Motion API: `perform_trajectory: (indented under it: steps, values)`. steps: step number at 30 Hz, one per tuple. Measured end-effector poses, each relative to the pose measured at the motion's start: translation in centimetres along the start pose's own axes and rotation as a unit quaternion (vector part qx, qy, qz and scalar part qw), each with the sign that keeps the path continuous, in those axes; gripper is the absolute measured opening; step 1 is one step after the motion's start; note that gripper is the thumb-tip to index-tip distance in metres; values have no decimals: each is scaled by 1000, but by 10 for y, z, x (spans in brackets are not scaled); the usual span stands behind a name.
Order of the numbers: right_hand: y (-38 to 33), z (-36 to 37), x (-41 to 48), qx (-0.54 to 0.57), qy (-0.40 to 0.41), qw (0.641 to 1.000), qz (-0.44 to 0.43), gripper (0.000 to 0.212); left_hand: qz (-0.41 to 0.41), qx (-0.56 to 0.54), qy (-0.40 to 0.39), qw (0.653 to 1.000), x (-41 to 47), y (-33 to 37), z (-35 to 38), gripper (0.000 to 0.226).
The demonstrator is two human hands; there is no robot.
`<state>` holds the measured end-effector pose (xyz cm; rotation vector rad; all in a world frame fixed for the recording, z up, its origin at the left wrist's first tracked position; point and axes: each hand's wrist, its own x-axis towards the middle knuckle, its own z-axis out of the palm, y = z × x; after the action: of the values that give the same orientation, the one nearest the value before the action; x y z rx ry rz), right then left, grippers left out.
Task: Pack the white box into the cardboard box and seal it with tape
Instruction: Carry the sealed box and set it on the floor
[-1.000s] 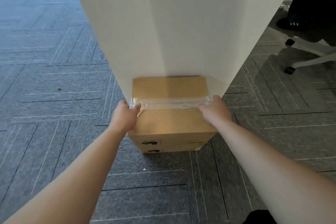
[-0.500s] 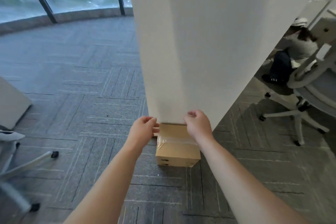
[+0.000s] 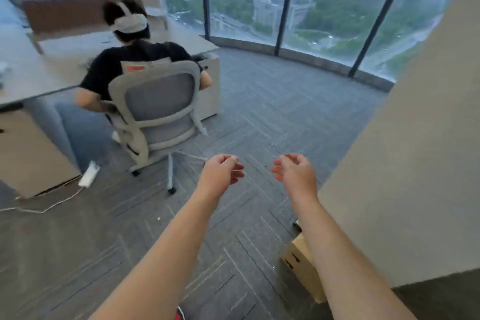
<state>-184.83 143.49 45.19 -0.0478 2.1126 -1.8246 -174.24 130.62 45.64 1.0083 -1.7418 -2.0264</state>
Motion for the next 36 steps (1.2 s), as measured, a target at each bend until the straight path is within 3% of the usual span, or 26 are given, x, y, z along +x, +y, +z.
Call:
perform_trajectory:
  steps: [5, 10, 20, 28, 36]
  values:
    - [-12, 133, -52, 2, -148, 989, -9, 12, 1, -60, 122, 991, -30, -4, -136, 17]
    - [-20, 291, -109, -38, -275, 960, -33, 8, 9, -161, 239, 958, -45, -11, -293, 16]
    - [-23, 582, -237, -107, -437, 892, -55, 7, -4, -182, 414, 892, -78, -22, -588, 15]
    - [-18, 750, -280, -163, -537, 826, -56, 10, -30, -207, 504, 838, -72, -33, -730, 15]
    - [-12, 943, -298, -183, -661, 724, -75, 14, -49, -206, 608, 765, -34, 3, -865, 19]
